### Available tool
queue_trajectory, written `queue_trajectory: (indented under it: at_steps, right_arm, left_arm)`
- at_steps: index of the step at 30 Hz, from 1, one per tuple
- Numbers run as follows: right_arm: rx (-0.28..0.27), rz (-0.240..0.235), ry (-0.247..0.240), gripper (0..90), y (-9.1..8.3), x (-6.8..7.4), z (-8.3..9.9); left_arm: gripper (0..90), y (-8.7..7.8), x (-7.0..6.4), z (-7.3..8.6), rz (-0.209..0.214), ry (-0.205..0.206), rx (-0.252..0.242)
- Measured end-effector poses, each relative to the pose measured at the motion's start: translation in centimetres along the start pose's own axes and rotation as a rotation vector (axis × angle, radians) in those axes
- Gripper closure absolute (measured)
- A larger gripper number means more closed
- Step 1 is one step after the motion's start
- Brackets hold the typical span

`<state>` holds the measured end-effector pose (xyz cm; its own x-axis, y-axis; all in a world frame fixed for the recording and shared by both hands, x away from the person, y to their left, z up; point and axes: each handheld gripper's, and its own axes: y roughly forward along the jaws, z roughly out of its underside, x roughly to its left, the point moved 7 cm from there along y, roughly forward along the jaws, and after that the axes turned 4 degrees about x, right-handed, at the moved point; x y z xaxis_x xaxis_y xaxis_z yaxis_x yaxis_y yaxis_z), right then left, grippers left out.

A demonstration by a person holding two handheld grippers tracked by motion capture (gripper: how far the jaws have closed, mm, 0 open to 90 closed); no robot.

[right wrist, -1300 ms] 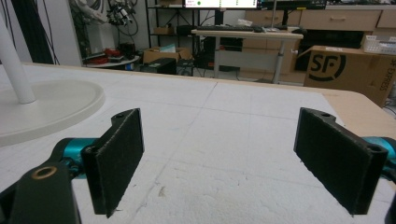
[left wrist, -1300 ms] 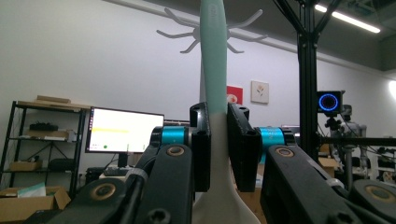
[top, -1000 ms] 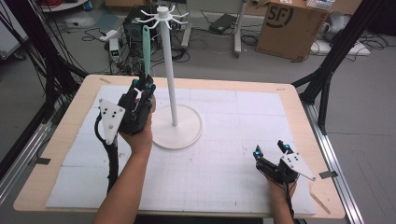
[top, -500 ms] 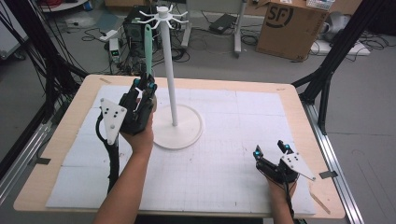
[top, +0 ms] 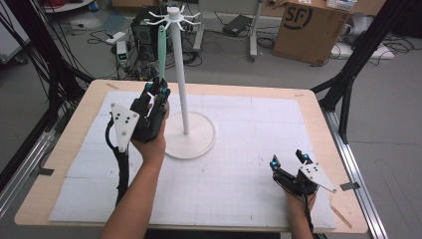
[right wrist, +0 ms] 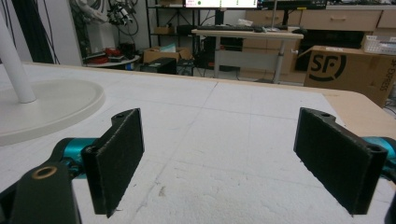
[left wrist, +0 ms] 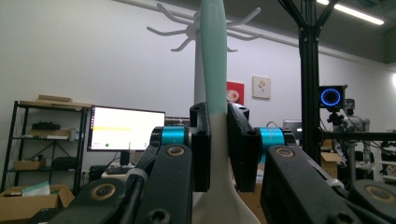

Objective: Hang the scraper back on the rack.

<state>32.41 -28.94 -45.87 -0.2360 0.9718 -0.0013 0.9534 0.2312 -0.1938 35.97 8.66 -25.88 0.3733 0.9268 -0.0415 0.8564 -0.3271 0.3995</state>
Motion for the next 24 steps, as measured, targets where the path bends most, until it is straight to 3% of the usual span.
queue_trajectory:
  at_steps: [24]
  right_arm:
    - [-0.001,0.001,0.000,15.3,-0.01,-0.01,0.00]
  left_arm:
    - [79.6,0.81,0.37,0.71,-0.009,0.001,0.051]
